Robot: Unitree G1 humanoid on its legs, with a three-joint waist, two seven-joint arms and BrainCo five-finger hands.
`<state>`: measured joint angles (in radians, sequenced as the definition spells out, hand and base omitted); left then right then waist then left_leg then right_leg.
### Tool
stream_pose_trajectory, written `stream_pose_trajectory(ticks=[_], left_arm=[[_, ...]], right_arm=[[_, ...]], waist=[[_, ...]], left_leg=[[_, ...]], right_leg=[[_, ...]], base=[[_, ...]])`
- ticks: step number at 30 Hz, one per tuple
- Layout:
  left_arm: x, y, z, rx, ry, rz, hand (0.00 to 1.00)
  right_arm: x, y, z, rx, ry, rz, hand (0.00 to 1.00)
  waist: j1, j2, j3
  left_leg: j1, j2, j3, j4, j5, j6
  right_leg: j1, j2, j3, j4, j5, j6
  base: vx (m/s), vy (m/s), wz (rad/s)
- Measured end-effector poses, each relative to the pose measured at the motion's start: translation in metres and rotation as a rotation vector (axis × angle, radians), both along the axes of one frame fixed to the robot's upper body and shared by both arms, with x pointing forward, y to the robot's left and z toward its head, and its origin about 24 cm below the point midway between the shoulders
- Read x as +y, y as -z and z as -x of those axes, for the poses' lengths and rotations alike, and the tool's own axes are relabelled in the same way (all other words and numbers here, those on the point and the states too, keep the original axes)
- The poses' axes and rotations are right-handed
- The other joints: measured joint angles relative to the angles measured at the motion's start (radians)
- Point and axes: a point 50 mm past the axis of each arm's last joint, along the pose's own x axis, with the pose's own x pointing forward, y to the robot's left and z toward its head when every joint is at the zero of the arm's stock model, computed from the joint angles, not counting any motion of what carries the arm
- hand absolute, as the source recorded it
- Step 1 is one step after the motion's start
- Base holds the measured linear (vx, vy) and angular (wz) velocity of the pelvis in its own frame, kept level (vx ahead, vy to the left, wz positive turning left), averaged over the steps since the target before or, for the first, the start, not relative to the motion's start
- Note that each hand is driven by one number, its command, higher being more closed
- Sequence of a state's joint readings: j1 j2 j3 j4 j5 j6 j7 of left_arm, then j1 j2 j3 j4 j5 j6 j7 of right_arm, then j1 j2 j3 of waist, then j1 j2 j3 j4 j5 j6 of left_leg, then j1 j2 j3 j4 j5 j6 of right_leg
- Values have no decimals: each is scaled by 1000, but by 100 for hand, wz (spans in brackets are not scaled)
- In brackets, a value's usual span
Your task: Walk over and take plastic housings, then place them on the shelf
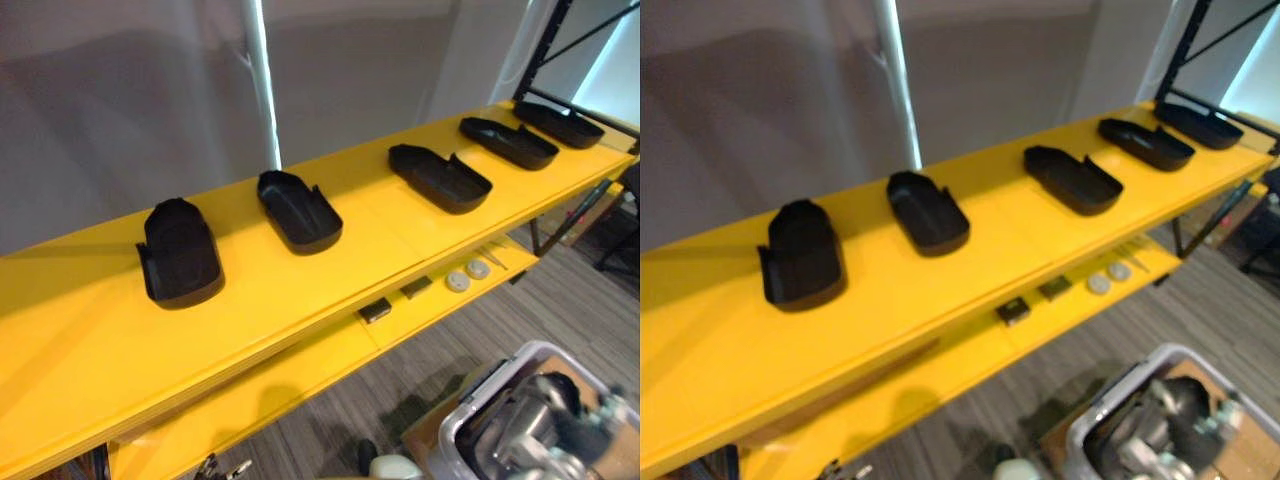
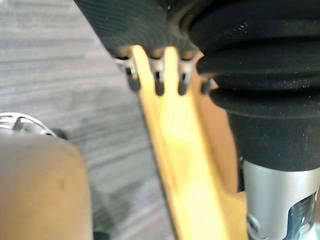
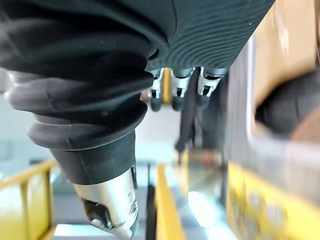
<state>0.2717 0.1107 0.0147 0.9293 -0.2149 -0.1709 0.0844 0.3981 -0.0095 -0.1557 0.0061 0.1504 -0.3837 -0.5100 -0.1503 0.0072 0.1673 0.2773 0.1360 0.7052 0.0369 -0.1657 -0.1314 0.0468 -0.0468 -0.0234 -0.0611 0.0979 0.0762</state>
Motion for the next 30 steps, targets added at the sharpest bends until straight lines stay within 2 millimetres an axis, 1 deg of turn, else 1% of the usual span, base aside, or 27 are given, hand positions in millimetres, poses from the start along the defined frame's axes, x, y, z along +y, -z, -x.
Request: stream_pose_trajectory(ticks=[3, 4, 5, 6, 7, 8, 9, 10, 11, 13, 14, 15, 16, 17, 18, 19, 20, 21, 22, 23, 24, 25, 26, 27, 28, 29, 30], left_arm=[[-4, 0, -2, 8, 69, -5, 0], [-4, 0, -3, 8, 92, -11, 0], [-3, 0, -4, 5, 99, -17, 0], [-2, 0, -6, 1, 94, -21, 0], [0, -1, -6, -10, 52, -15, 0], [1, -1, -6, -20, 24, -10, 0], [-6, -1, -7, -49, -31, 19, 0], [-14, -1, -11, -78, -54, 46, 0], [-17, -3, -14, -100, -52, 54, 0], [-26, -11, -33, -205, -1, 75, 0], [-27, -13, -42, -235, 17, 79, 0], [-31, -17, -53, -276, 49, 87, 0], [-34, -23, -68, -321, 80, 93, 0], [-36, -24, -71, -333, 97, 101, 0], [-39, -24, -72, -336, 107, 108, 0], [-42, -25, -73, -336, 126, 119, 0], [-43, -25, -74, -332, 130, 124, 0], [-41, -26, -74, -333, 126, 118, 0], [-36, -27, -71, -330, 109, 95, 0], [-35, -26, -70, -325, 97, 86, 0], [-33, -26, -68, -313, 84, 78, 0], [-29, -24, -67, -288, 72, 65, 0], [-27, -23, -66, -279, 69, 61, 0], [-22, -23, -64, -262, 69, 44, 0], [-20, -20, -59, -236, 61, 41, 0], [-17, -20, -58, -224, 56, 34, 0], [-13, -19, -55, -209, 41, 31, 0]], right_arm=[[6, -7, -20, -10, -61, 33, 0], [3, -10, -25, -20, -67, 45, 0], [3, -11, -28, -23, -75, 49, 0], [4, -11, -36, -24, -100, 49, 0], [7, -13, -46, -34, -158, 63, 0], [9, -16, -53, -51, -188, 76, 0], [10, -21, -63, -67, -247, 108, 0], [9, -23, -69, -70, -274, 128, 0], [9, -24, -70, -70, -279, 133, 0], [11, -24, -73, -78, -278, 121, 0], [12, -24, -73, -79, -276, 115, 0], [14, -23, -73, -75, -280, 112, 0], [18, -20, -72, -60, -286, 100, 0], [21, -17, -69, -44, -278, 84, 0], [22, -15, -66, -38, -275, 75, 0], [24, -12, -61, -26, -268, 60, 0], [27, -6, -50, -3, -257, 34, 0], [30, 0, -39, 22, -255, 12, 0], [35, 1, -31, 20, -278, -3, 0], [37, 2, -27, 17, -292, -14, 0], [38, 2, -23, 12, -304, -24, 0], [38, 3, -21, 8, -316, -33, 0], [39, 2, -21, 2, -320, -35, 0], [44, 0, -24, -20, -334, -38, 0], [51, -4, -31, -45, -367, -21, 0], [55, -7, -35, -60, -381, -8, 0], [67, -14, -48, -93, -418, 2, 0]], waist=[[12, 15, 1], [13, 23, -3], [16, 25, -4], [27, 17, 0], [36, 14, 2], [48, 17, 5], [72, 36, 25], [86, 71, 27], [86, 81, 28], [83, 91, 25], [83, 79, 33], [84, 60, 45], [83, 35, 66], [82, 28, 74], [80, 28, 75], [77, 32, 78], [69, 25, 83], [65, 9, 93], [68, -4, 93], [59, -13, 91], [51, -9, 98], [51, -8, 94], [53, -3, 94], [62, 2, 93], [73, -2, 90], [80, -3, 90], [96, -3, 90]], left_leg=[[-9, 12, 22, 16, -9, -12], [-23, 20, 17, 45, -18, -11], [-36, 22, 6, 72, -23, -4], [-74, 38, -56, 165, -39, 25], [-144, 49, -181, 300, -61, 79], [-171, 39, -258, 346, -90, 100], [-188, -7, -422, 375, -143, 110], [-212, -29, -510, 392, -170, 125], [-218, -34, -532, 391, -181, 130], [-209, -54, -541, 367, -195, 117], [-210, -63, -538, 363, -195, 117], [-210, -77, -535, 357, -195, 117], [-215, -96, -535, 360, -197, 118], [-211, -102, -536, 364, -206, 123], [-211, -102, -535, 371, -219, 127], [-206, -101, -533, 389, -243, 140], [-194, -108, -526, 403, -257, 148], [-172, -111, -497, 396, -257, 150], [-174, -116, -467, 391, -251, 161], [-177, -115, -446, 389, -249, 175], [-183, -106, -431, 385, -252, 192], [-206, -83, -418, 386, -241, 193], [-215, -72, -419, 382, -231, 191], [-228, -50, -420, 368, -206, 186], [-232, -34, -419, 349, -182, 177], [-241, -23, -418, 348, -176, 172], [-259, -2, -414, 352, -166, 160]], right_leg=[[-23, 16, 25, 0, 3, 0], [-40, 24, 39, 3, 7, -4], [-51, 35, 56, 8, 8, -5], [-80, 43, 95, 32, 7, -10], [-105, 50, 152, 56, 5, -15], [-116, 51, 186, 61, 5, -15], [-118, 60, 259, 59, 7, -14], [-116, 76, 306, 53, 16, -12], [-115, 81, 320, 54, 23, -3], [-135, 87, 334, 60, 30, 10], [-144, 80, 332, 66, 32, 13], [-161, 72, 328, 79, 35, 17], [-186, 62, 328, 106, 42, 26], [-196, 64, 330, 124, 48, 34], [-201, 67, 331, 134, 48, 34], [-203, 72, 335, 149, 48, 35], [-204, 83, 334, 167, 50, 38], [-201, 79, 312, 173, 74, 54], [-197, 62, 264, 140, 109, 36], [-197, 52, 234, 131, 100, 23], [-217, 48, 186, 158, 70, -18], [-261, 49, 140, 257, 36, -61], [-278, 47, 124, 314, 22, -69], [-296, 36, 101, 416, -28, -64], [-292, 10, 87, 491, -81, -71], [-286, -6, 74, 517, -94, -83], [-277, -42, 58, 547, -104, -97]], base=[[-52, -49, -23], [16, -66, -27], [33, -109, -53], [58, -110, -97], [54, -91, -121], [64, 17, -161], [35, 135, -171], [19, 180, -157], [-10, 206, -110], [-10, 167, -47], [-46, 132, -22], [-88, 129, -26], [-130, 143, -37], [-113, 102, -35], [-117, 113, -40], [-126, 121, -46], [-184, 123, -65], [-283, 63, -82], [-287, 10, -73], [-304, -20, -62], [-255, -15, -45], [-192, -10, -35], [-173, 7, -21], [-98, -20, -11], [-121, -36, -12], [-81, -95, -20], [-90, -144, -27]])
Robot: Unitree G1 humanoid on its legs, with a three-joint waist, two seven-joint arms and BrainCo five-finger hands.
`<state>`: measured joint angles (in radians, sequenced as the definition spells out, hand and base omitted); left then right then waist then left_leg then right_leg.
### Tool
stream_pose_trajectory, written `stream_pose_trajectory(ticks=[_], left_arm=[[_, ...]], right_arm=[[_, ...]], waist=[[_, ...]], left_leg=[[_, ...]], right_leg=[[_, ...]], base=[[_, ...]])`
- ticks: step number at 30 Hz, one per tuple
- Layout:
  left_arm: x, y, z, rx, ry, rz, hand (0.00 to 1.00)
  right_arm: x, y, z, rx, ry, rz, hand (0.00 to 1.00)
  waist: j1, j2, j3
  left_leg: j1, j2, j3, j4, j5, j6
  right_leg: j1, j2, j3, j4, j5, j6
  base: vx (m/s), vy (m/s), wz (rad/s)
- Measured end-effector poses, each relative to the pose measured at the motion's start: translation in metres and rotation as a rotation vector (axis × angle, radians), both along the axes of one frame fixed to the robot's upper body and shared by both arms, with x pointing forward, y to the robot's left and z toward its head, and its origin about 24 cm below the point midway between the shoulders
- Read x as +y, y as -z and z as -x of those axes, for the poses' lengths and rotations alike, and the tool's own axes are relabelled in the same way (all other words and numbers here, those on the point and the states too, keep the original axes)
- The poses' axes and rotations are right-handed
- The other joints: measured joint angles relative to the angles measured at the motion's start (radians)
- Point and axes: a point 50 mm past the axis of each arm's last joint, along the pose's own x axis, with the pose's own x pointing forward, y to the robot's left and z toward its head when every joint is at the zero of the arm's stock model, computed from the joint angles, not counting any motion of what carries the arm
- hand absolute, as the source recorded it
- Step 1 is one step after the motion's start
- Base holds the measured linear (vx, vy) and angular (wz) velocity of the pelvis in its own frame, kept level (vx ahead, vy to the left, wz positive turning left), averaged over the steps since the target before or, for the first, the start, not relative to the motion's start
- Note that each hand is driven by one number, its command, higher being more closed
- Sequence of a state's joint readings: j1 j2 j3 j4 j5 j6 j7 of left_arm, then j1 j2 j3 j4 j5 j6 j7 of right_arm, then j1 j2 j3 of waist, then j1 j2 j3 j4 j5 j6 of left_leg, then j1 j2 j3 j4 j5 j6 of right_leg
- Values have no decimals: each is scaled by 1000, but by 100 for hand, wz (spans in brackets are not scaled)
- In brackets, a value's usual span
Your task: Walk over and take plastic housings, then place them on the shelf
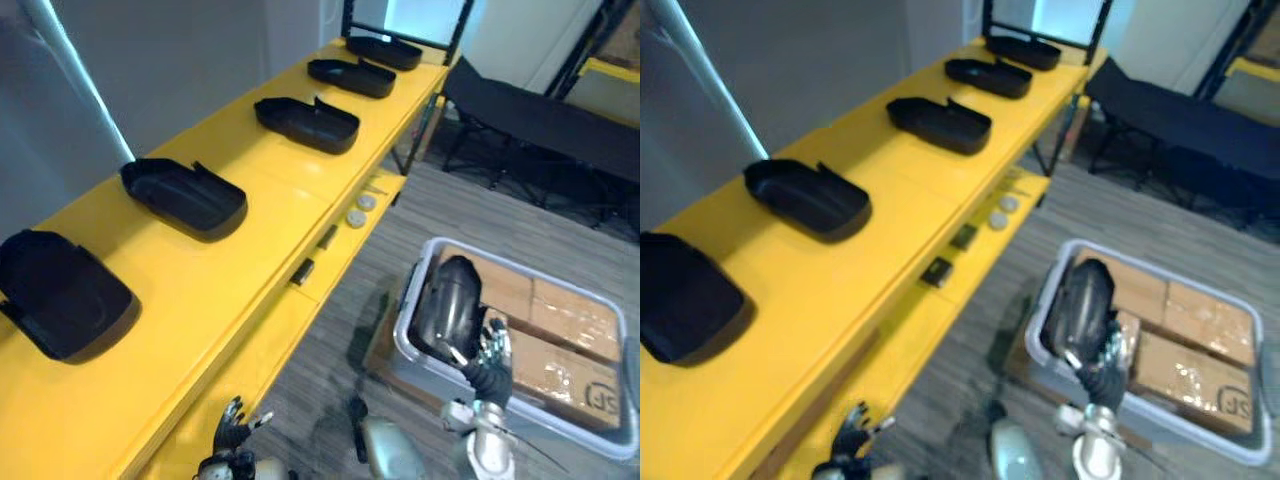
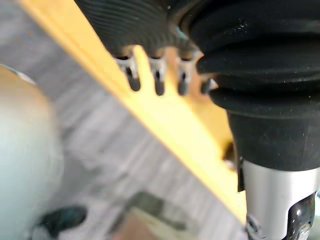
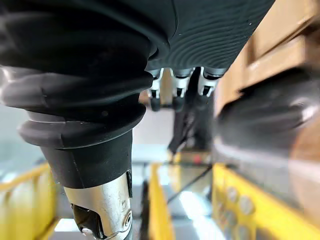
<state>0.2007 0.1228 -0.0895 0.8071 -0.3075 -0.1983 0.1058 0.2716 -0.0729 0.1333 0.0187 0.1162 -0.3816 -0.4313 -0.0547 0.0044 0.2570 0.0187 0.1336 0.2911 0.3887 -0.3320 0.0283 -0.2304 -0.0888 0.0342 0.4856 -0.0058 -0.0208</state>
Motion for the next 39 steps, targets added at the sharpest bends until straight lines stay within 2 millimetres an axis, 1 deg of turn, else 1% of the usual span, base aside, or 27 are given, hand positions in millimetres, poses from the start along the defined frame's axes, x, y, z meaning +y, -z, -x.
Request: stream_pose_trajectory(ticks=[2, 3, 4, 5, 6, 7, 8, 9, 10, 11, 12, 13, 14, 15, 16, 17, 18, 19, 21, 22, 23, 24, 25, 28, 34, 37, 39], left_arm=[[5, -1, -2, -4, -16, -10, 0], [11, -1, 1, 7, -11, -29, 0], [18, 1, 6, 33, -1, -53, 0], [21, 3, 10, 52, 7, -68, 0], [27, 4, 18, 82, 16, -89, 0], [33, 7, 29, 126, 13, -103, 0], [31, 9, 32, 142, 11, -94, 0], [24, 12, 34, 152, 13, -73, 0], [24, 12, 35, 148, 11, -67, 0], [27, 12, 37, 148, 2, -74, 0], [28, 12, 38, 153, -3, -79, 0], [28, 12, 37, 151, -7, -83, 0], [23, 13, 33, 141, -15, -68, 0], [20, 12, 30, 132, -20, -60, 0], [21, 12, 30, 119, -10, -55, 0], [21, 11, 29, 112, -5, -52, 0], [21, 10, 27, 97, 0, -52, 0], [19, 9, 25, 81, 8, -49, 0], [13, 8, 21, 58, 24, -34, 0], [12, 8, 21, 58, 30, -28, 0], [13, 8, 20, 55, 36, -29, 0], [13, 6, 17, 45, 68, -45, 0], [15, 4, 13, 36, 105, -70, 0], [16, 2, 6, 22, 156, -103, 0], [9, -5, -18, -47, 108, -94, 0], [-1, -10, -32, -100, 94, -58, 0], [-5, -16, -43, -146, 91, -45, 0]], right_arm=[[14, -8, -17, -38, -39, 3, 0], [21, -11, -26, -45, -53, 1, 0], [23, -14, -30, -47, -48, -1, 0], [24, -14, -31, -47, -45, -2, 0], [25, -12, -31, -27, -38, -1, 0], [24, -6, -26, 13, -24, -2, 0], [22, -3, -24, 31, -15, -1, 0], [17, 1, -20, 60, 7, 14, 0], [14, 4, -17, 76, 21, 12, 0], [13, 10, -11, 106, 26, 11, 0], [13, 13, -10, 119, 21, 15, 0], [12, 14, -11, 124, 11, 24, 0], [8, 14, -13, 122, -4, 77, 0], [5, 15, -13, 131, -7, 117, 0], [-3, 17, -10, 147, 4, 163, 0], [-6, 17, -9, 153, 18, 166, 0], [-13, 18, -7, 158, 41, 167, 0], [-23, 15, -7, 148, 81, 172, 0], [-40, 9, -9, 121, 158, 192, 0], [-44, 6, -11, 106, 172, 203, 0], [-46, 6, -10, 105, 194, 200, 0], [-48, 6, -9, 104, 210, 196, 0], [-51, 6, -10, 104, 220, 179, 0], [-53, 10, -13, 132, 217, 121, 0], [-50, 16, -34, 169, 171, 124, 0], [-48, 14, -63, 187, 158, 118, 0], [-45, -5, -92, 144, 145, 97, 0]], waist=[[28, 2, 1], [44, 4, 0], [45, 3, -1], [46, 1, -1], [46, -8, -6], [41, -25, -14], [42, -13, -15], [36, 2, -12], [34, -4, -12], [39, -23, -18], [41, -29, -21], [38, -27, -20], [32, 0, -6], [22, 7, 0], [14, 2, 3], [15, -3, 9], [18, 3, 9], [18, 6, 10], [17, 26, 18], [20, 32, 23], [28, 29, 24], [23, 20, 28], [18, 11, 35], [23, 8, 40], [31, 21, 60], [49, 6, 88], [84, 4, 122]], left_leg=[[-8, 39, 19, 2, 13, -21], [-8, 67, 24, 2, 22, -38], [-15, 96, 20, 2, 31, -63], [-18, 111, 18, 2, 35, -77], [-20, 136, 19, 3, 41, -113], [-21, 155, 10, 5, 45, -154], [-20, 174, 4, -1, 55, -169], [-20, 202, -2, -17, 74, -197], [-17, 211, 1, -31, 84, -210], [-10, 216, 21, -46, 98, -233], [-2, 224, 35, -53, 107, -250], [0, 237, 37, -59, 117, -253], [-3, 265, 17, -62, 134, -233], [-10, 277, 7, -44, 157, -196], [-61, 290, -10, 48, 210, -110], [-87, 293, -17, 97, 215, -95], [-107, 268, -28, 129, 180, -112], [-120, 206, -45, 102, 153, -122], [-122, 92, -78, -55, 162, -130], [-118, 67, -105, -91, 188, -148], [-89, 57, -85, -126, 198, -166], [-78, 37, -70, -159, 209, -154], [-75, 24, -52, -171, 213, -149], [-74, 9, -33, -172, 212, -145], [-78, 12, -52, -183, 211, -145], [-124, 7, -94, -169, 217, -144], [-143, 2, -119, -170, 230, -143]], right_leg=[[17, -53, -11, 16, -3, -14], [28, -86, -11, 16, -3, -32], [34, -110, -10, 12, 20, -61], [34, -120, -10, 4, 50, -74], [34, -133, -9, -30, 154, -86], [45, -121, -5, -55, 214, -37], [49, -106, -17, -60, 195, -17], [56, -90, -48, -61, 141, 36], [58, -95, -76, -60, 96, 73], [59, -103, -136, -60, 1, 125], [62, -101, -176, -68, -55, 145], [78, -95, -204, -92, -98, 162], [87, -60, -216, -106, -125, 150], [90, -45, -220, -109, -132, 135], [112, -39, -218, -132, -142, 119], [129, -36, -217, -156, -139, 114], [153, -38, -215, -191, -126, 104], [164, -50, -203, -224, -112, 105], [157, -52, -172, -268, -81, 116], [148, -48, -160, -274, -77, 120], [149, -56, -141, -297, -60, 126], [167, -63, -143, -360, -21, 142], [181, -70, -139, -417, 26, 151], [199, -75, -144, -498, 95, 157], [199, -68, -160, -508, 105, 156], [189, -69, -192, -527, 122, 153], [183, -71, -216, -532, 130, 150]], base=[[-70, -187, -40], [-46, -250, -32], [-41, -274, -21], [-30, -327, -14], [-25, -368, -21], [-13, -442, -22], [-4, -370, -17], [3, -288, -12], [-16, -386, -22], [-9, -399, -35], [6, -464, -42], [14, -384, -37], [2, -419, -15], [-47, -387, -1], [-45, -275, 8], [-34, -203, -1], [-3, -111, -17], [-5, -68, -29], [-15, 27, -50], [-11, 99, -71], [30, 89, -52], [66, 96, -50], [92, 67, -26], [100, 74, -36], [8, 1, -2], [-117, 10, 27], [-122, -3, 29]])
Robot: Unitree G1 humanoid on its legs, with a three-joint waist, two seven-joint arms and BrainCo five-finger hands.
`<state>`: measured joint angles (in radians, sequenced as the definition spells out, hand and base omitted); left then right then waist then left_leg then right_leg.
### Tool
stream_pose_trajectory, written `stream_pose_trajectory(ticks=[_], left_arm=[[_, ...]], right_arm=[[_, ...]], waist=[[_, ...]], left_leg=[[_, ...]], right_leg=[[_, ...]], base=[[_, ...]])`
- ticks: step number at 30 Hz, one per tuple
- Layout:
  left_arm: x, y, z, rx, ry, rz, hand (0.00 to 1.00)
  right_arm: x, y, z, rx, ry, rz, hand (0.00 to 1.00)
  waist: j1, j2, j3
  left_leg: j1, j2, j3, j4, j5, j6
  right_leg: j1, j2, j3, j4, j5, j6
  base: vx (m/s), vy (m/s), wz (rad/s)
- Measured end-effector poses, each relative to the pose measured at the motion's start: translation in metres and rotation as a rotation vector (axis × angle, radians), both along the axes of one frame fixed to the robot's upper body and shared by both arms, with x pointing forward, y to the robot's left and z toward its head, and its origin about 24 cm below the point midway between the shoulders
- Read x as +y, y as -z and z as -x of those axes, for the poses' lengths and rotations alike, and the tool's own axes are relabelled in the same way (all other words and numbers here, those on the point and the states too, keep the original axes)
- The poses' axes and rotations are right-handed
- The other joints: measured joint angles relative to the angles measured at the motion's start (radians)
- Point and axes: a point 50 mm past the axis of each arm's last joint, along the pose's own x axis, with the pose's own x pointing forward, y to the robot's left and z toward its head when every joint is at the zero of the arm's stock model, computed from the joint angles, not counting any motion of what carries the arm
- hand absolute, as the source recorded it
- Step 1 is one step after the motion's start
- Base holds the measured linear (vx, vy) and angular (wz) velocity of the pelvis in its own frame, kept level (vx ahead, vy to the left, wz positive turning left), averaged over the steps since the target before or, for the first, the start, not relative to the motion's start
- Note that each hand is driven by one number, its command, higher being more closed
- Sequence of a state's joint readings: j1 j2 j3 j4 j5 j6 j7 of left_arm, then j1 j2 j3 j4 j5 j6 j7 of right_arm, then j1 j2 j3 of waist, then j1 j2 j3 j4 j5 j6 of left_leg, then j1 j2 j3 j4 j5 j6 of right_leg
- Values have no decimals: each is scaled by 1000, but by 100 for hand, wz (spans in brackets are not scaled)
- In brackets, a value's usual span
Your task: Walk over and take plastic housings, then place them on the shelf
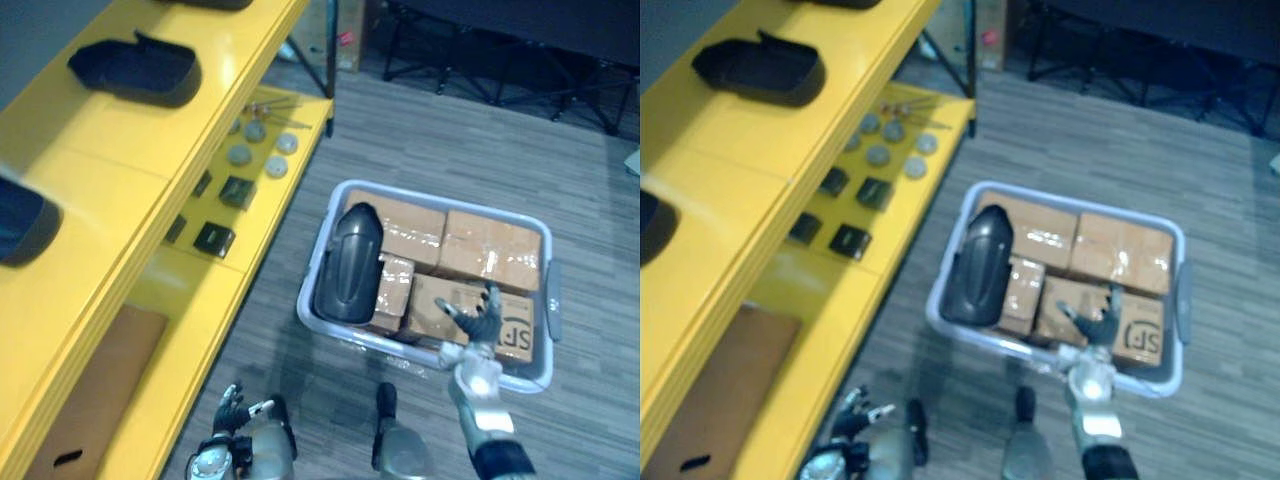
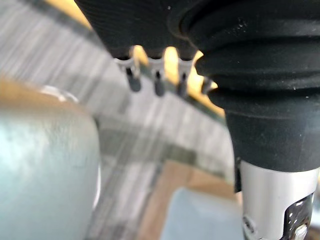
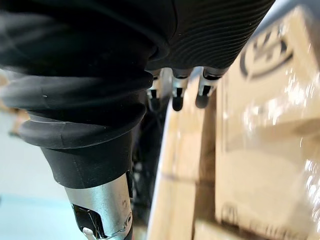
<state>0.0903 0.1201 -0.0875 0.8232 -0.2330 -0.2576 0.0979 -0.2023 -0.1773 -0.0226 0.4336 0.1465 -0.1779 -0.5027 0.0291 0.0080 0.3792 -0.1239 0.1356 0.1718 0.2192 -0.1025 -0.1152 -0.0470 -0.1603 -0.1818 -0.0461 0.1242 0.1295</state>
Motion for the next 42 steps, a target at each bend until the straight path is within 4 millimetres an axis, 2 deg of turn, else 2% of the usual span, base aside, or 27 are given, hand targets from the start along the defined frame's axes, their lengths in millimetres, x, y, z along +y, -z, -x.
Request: stream_pose_trajectory(ticks=[3, 8, 12, 15, 18, 25, 30, 31, 34, 37, 39, 42], left_arm=[[-5, -4, -7, -32, 0, 17, 0], [-3, -6, -10, -46, -17, 21, 0], [-1, -11, -15, -76, -22, 27, 0], [-2, -12, -17, -90, -20, 29, 0], [-2, -13, -18, -103, -19, 29, 0], [-3, -16, -22, -123, -26, 48, 0], [-5, -17, -27, -129, -35, 77, 0], [-5, -17, -28, -132, -32, 81, 0], [-7, -17, -28, -134, -20, 83, 0], [-10, -17, -31, -135, -29, 108, 0], [-16, -18, -37, -141, -17, 119, 0], [-19, -18, -38, -142, -3, 123, 0]], right_arm=[[5, -26, -26, -58, -27, 3, 0], [11, -39, -39, -67, -63, -4, 0], [13, -37, -41, -29, -69, -4, 0], [13, -36, -43, 12, -60, -4, 0], [10, -25, -43, 79, -20, -1, 0], [1, -24, -49, 162, -27, 59, 0], [-15, -28, -59, 241, -50, 134, 0], [-18, -32, -63, 250, -52, 156, 100], [-22, -37, -72, 291, -73, 209, 100], [-51, -52, -77, 351, -4, 308, 100], [-71, -62, -78, 396, 46, 359, 100], [-81, -69, -80, 466, 53, 400, 100]], waist=[[30, 4, 22], [50, -2, 30], [59, -13, 60], [60, -11, 76], [64, -9, 77], [68, 0, 93], [70, 16, 112], [74, 17, 113], [77, 20, 114], [82, 46, 125], [103, 65, 135], [105, 77, 134]], left_leg=[[-24, -7, -26, -10, 21, 1], [-24, -15, -52, -35, 35, 0], [-21, -17, -57, -35, 35, 0], [-22, -22, -60, -32, 35, 0], [-29, -25, -70, -24, 35, 0], [-72, -38, -90, 3, 35, 12], [-121, -40, -112, 36, 35, 15], [-126, -40, -114, 36, 36, 17], [-126, -41, -117, 37, 36, 17], [-156, -45, -141, 63, 34, 20], [-162, -46, -151, 67, 36, 21], [-174, -50, -168, 64, 43, 22]], right_leg=[[-4, -2, -27, -7, 8, -1], [8, -5, -54, -14, 9, -1], [15, -8, -64, -13, 9, 0], [14, -15, -65, -5, 7, 2], [12, -19, -72, 9, 1, 10], [-25, -36, -95, 55, -16, 8], [-49, -39, -117, 70, -17, 7], [-57, -40, -117, 73, -17, 7], [-57, -41, -119, 76, -17, 6], [-62, -43, -147, 89, -22, 4], [-66, -44, -151, 96, -23, 3], [-69, -47, -173, 107, -33, 0]], base=[[-78, -6, 28], [7, -6, 17], [8, 2, 6], [-11, 15, 3], [-36, 31, 11], [-54, 35, 9], [-30, 26, 12], [-10, 17, 4], [-1, 6, 1], [-22, 22, 21], [-43, 24, 15], [-31, 13, 19]])
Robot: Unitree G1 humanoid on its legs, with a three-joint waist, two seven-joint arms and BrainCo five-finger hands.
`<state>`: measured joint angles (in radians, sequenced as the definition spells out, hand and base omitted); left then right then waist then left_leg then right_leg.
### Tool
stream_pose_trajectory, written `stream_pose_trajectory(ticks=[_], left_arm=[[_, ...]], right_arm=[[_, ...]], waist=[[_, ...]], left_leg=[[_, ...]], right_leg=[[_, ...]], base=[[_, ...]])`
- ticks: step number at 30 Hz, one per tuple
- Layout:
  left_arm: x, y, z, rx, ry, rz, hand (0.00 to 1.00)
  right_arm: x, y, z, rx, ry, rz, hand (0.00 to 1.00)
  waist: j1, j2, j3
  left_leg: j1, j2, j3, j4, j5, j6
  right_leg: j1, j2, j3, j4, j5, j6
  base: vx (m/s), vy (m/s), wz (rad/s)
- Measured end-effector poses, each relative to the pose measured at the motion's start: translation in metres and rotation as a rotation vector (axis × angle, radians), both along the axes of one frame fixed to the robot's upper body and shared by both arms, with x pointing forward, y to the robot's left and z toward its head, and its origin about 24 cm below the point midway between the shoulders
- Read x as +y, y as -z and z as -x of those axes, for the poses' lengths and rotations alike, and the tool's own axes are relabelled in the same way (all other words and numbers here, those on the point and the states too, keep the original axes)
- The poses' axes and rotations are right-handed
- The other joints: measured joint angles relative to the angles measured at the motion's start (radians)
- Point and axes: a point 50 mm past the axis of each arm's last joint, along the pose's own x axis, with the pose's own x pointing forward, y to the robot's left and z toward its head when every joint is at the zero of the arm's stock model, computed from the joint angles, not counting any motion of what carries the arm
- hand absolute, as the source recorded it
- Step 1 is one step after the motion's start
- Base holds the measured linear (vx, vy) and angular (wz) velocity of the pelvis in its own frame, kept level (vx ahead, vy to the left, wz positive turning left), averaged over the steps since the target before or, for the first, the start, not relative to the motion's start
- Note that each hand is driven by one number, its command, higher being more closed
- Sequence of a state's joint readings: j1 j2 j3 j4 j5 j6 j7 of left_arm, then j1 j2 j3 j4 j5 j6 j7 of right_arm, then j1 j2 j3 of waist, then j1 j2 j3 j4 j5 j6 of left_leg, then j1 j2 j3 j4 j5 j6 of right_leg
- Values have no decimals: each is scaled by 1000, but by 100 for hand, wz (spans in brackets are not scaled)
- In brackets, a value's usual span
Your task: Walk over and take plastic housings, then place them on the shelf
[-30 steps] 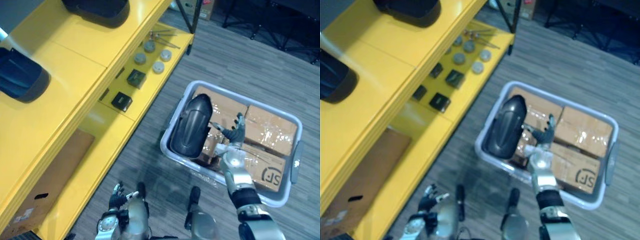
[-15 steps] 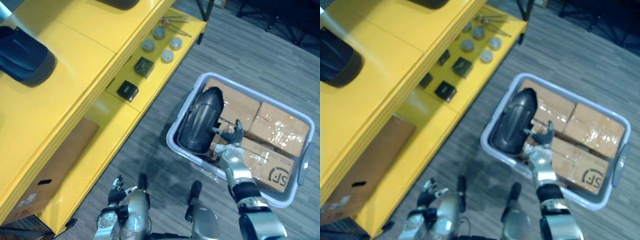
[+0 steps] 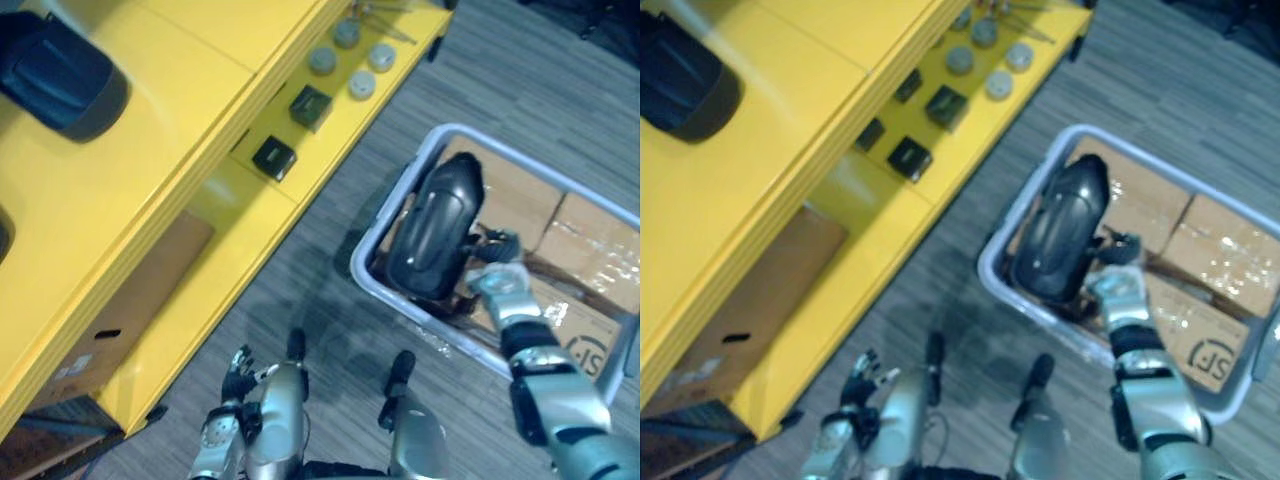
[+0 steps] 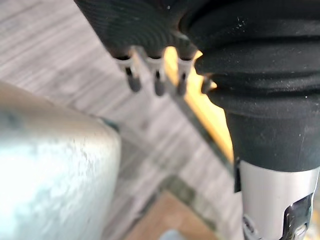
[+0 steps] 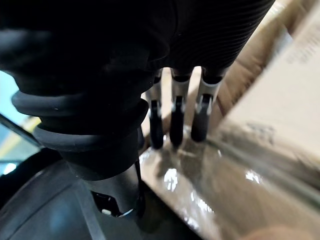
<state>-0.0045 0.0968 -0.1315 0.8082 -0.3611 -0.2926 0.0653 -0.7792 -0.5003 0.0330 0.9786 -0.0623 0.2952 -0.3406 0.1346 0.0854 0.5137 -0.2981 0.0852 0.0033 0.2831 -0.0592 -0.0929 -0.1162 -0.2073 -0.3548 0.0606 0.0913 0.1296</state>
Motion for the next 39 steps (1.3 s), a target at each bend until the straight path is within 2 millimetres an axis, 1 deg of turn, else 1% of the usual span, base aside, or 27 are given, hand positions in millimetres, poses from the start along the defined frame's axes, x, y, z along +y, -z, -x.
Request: stream_pose_trajectory(ticks=[2, 5, 10, 15, 17, 19, 21, 23, 24, 26, 27, 28, 29, 30, 31, 33, 37, 39], left_arm=[[-1, 0, -1, -1, -16, 23, 0], [-1, 0, 0, 1, -14, 24, 0], [-3, 1, 0, 8, -6, 25, 0], [-3, 0, 1, 6, -4, 26, 0], [-3, -1, 4, -4, -5, 23, 0], [-3, -4, 7, -18, -5, 17, 0], [0, -7, 6, -34, -8, -6, 0], [9, -14, 3, -64, -28, -47, 0], [10, -16, 2, -75, -31, -54, 0], [18, -29, -7, -136, -17, -100, 0], [22, -37, -15, -174, -17, -115, 0], [23, -41, -18, -191, -19, -120, 0], [25, -50, -25, -228, -18, -130, 0], [27, -57, -30, -261, -20, -133, 0], [26, -66, -37, -302, -19, -131, 0], [23, -78, -49, -349, -2, -132, 0], [8, -96, -69, -416, 73, -154, 0], [6, -108, -82, -458, 89, -161, 0]], right_arm=[[-1, 4, 0, 81, -3, 21, 100], [-4, -1, -2, 125, -1, 54, 100], [-8, 4, 2, 173, 10, 68, 100], [-6, 4, 1, 121, -13, 129, 100], [-1, 2, 3, 13, -50, 185, 100], [5, -3, 4, -58, -83, 230, 100], [13, -5, 6, -122, -117, 260, 100], [28, 3, 12, -172, -158, 268, 100], [32, 6, 15, -177, -168, 272, 100], [45, 18, 25, -183, -214, 283, 100], [50, 23, 29, -180, -231, 290, 100], [51, 27, 32, -175, -237, 295, 100], [53, 33, 37, -161, -245, 297, 100], [54, 36, 39, -154, -250, 301, 100], [57, 36, 39, -154, -264, 320, 100], [58, 35, 39, -156, -271, 330, 100], [64, 35, 37, -170, -301, 339, 100], [66, 31, 35, -188, -306, 343, 100]], waist=[[16, 2, 1], [16, 3, 2], [18, 5, 1], [17, 5, 1], [15, 4, 1], [8, 0, -1], [-9, -13, -7], [-13, -46, -29], [-17, -52, -41], [-41, -76, -78], [-47, -83, -83], [-52, -85, -91], [-59, -88, -116], [-62, -90, -128], [-62, -89, -132], [-71, -85, -138], [-87, -84, -146], [-94, -84, -147]], left_leg=[[1, 1, -5, -7, 8, -1], [6, 0, -14, -14, 14, -1], [39, -4, -22, -48, 33, -2], [78, 0, -18, -91, 52, -7], [124, 6, -5, -126, 61, -9], [150, 10, 6, -141, 62, -12], [169, 13, 9, -157, 64, -15], [197, 23, 39, -183, 67, -20], [199, 23, 39, -188, 68, -20], [214, 23, 50, -200, 68, -21], [242, 22, 63, -207, 68, -21], [249, 21, 65, -207, 68, -21], [251, 20, 71, -210, 67, -21], [255, 22, 83, -213, 67, -21], [265, 26, 99, -217, 66, -21], [266, 30, 108, -217, 66, -21], [273, 40, 139, -217, 67, -22], [273, 43, 145, -216, 67, -23]], right_leg=[[-2, 0, -3, 4, -2, -2], [6, -2, -13, 4, -3, -2], [35, -5, -33, 5, -11, -1], [56, -1, -33, -4, -11, -2], [87, 5, -28, -20, -10, -2], [102, 9, -21, -30, -10, -1], [117, 15, -20, -40, -9, -1], [120, 20, 4, -50, -9, -1], [120, 18, 3, -51, -8, 0], [125, 17, 4, -53, -7, 2], [142, 17, 6, -55, -6, 3], [148, 16, 7, -55, -6, 3], [148, 15, 8, -60, -6, 4], [147, 16, 12, -65, -5, 3], [147, 18, 27, -71, -1, 0], [143, 20, 32, -77, 4, -6], [134, 34, 59, -91, 21, -10], [133, 37, 62, -97, 30, -16]], base=[[4, -3, 6], [11, -2, 11], [-2, 3, 10], [6, -5, -2], [37, -25, -14], [49, -23, -15], [45, -25, -8], [52, -26, -27], [63, -15, -19], [69, -11, -13], [46, -13, -22], [9, -8, -17], [-14, 4, -12], [-30, 10, -25], [-41, 14, -29], [-70, 2, -24], [-55, -14, -22], [-25, -10, -16]])
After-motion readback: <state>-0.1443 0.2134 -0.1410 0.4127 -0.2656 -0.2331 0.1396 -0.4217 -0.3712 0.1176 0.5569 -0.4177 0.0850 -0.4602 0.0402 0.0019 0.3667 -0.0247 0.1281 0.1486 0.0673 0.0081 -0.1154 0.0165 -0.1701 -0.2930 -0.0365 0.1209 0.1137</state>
